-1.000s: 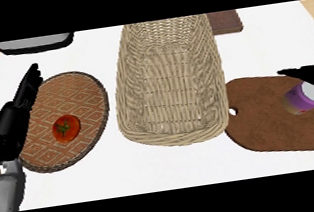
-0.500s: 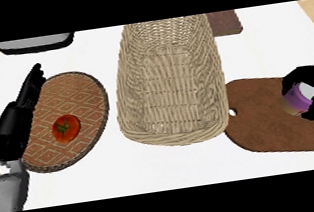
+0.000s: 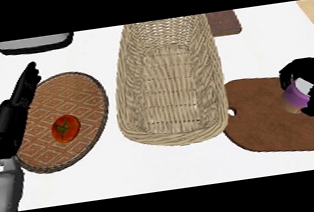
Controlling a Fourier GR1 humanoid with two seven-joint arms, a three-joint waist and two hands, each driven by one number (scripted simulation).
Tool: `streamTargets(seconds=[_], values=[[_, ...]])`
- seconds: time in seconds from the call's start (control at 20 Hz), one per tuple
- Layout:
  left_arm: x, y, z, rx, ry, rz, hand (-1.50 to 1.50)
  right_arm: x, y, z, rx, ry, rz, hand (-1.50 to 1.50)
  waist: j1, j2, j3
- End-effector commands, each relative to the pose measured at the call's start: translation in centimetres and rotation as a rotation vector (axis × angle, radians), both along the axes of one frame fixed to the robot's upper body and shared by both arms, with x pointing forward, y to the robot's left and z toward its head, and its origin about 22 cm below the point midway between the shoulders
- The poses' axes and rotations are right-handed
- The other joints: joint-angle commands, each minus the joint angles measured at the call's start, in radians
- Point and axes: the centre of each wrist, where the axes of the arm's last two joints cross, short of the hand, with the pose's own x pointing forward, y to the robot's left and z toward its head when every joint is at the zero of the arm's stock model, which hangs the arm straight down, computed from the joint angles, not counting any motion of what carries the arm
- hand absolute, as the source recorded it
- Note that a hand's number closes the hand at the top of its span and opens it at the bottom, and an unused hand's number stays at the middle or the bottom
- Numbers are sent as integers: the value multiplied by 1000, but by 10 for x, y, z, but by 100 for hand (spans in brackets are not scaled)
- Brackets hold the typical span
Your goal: Pick the can from the cutting board and place it in the basket
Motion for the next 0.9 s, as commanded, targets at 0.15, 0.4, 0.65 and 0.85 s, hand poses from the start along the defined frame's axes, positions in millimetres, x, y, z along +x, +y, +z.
streamTargets(seconds=[0.15, 0.4, 0.65, 0.85], values=[[3, -9, 10, 12, -19, -27, 0, 0, -18, -10, -65, -302, -107, 150, 19, 16, 16], [-5, 3, -1, 2, -4, 3, 0, 13, -11, 11, 39, -525, -180, 150, 10, 9, 14], [-3, 3, -4, -10, 9, 29, 0, 36, 10, 66, 475, -807, -164, 150, -12, -3, 14], [-6, 4, -5, 7, 9, 29, 0, 50, 29, 116, 719, -824, -52, 150, -15, -6, 12]])
